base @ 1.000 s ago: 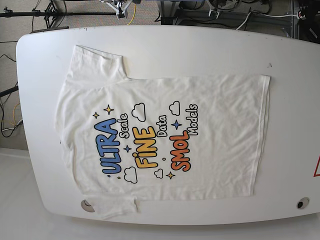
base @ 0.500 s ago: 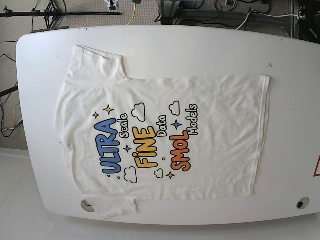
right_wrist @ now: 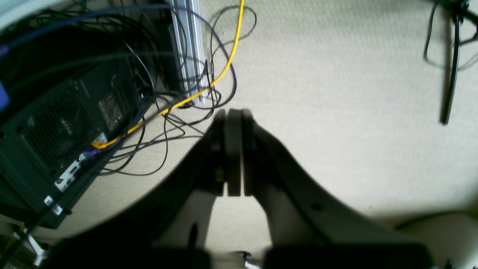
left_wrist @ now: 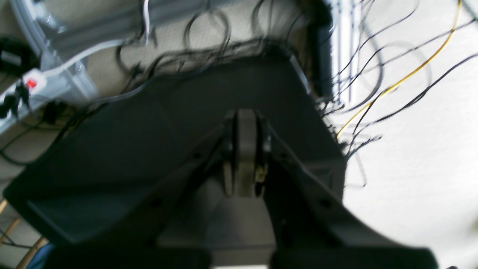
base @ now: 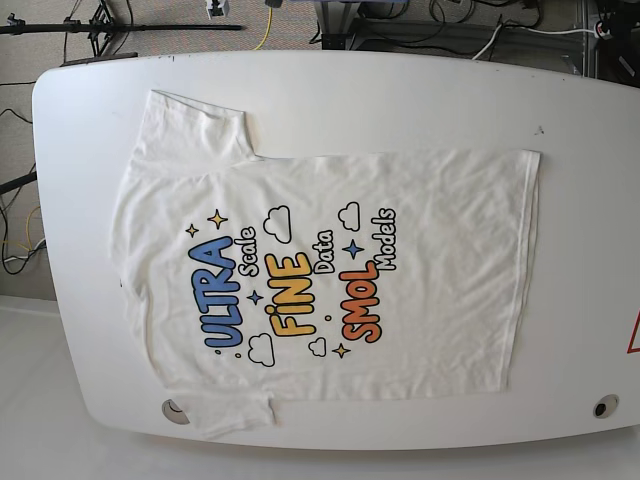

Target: Fold the T-shirt properly

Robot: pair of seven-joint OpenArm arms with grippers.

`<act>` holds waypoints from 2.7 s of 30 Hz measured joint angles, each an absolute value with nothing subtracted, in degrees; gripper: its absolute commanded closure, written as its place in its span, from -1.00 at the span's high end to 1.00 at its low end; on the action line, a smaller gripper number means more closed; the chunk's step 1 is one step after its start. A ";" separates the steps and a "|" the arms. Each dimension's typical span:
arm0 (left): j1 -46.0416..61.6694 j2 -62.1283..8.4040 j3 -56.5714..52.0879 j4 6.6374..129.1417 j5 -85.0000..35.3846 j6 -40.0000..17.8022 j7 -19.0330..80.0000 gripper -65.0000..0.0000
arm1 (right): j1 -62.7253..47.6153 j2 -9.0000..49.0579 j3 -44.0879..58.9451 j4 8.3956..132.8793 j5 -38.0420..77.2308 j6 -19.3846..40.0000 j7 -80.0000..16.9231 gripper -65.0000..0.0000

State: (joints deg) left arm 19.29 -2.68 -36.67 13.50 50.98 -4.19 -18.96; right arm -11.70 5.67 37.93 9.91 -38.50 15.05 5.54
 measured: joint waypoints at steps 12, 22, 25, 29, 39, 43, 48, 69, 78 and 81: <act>25.56 -3.55 -36.14 28.01 47.64 -6.28 -20.45 -1.00 | -17.17 5.91 38.33 17.15 -28.88 21.23 5.98 -1.00; 28.32 -4.10 -36.05 34.00 48.05 -5.52 -21.04 -0.83 | -19.03 5.69 38.48 19.88 -24.56 26.02 6.07 -1.00; 30.09 -4.01 -35.92 36.93 48.12 -5.65 -20.73 -0.78 | -20.71 5.69 38.28 22.46 -23.70 27.59 5.78 -1.00; 32.42 -4.38 -35.86 40.77 47.27 -5.82 -19.51 -0.82 | -22.94 5.72 38.19 25.98 -23.73 27.24 5.32 -1.00; 38.87 -6.39 -35.83 54.17 35.77 -8.05 -16.49 -0.98 | -31.18 5.41 35.35 37.93 -22.20 26.52 4.99 -1.00; 42.46 -6.33 -35.79 61.17 28.12 -11.38 -14.50 -1.00 | -33.19 5.06 35.62 42.24 -20.45 27.03 3.36 -1.00; 45.63 -6.59 -35.83 66.54 24.03 -15.79 -11.62 -1.00 | -33.95 5.28 35.66 47.13 -16.75 27.24 2.37 -1.00; 55.51 -7.38 -34.28 86.50 12.67 -19.07 -6.17 -0.68 | -50.35 5.34 33.32 72.47 2.85 26.00 -3.62 -1.00; 57.80 -8.40 -34.52 94.06 8.88 -21.78 -6.39 -0.44 | -57.34 5.39 34.02 86.74 8.14 27.22 -6.81 -1.00; 57.89 -8.40 -34.85 96.55 8.27 -25.47 -4.71 -0.41 | -57.71 5.67 34.11 90.65 9.52 27.51 -8.19 -1.00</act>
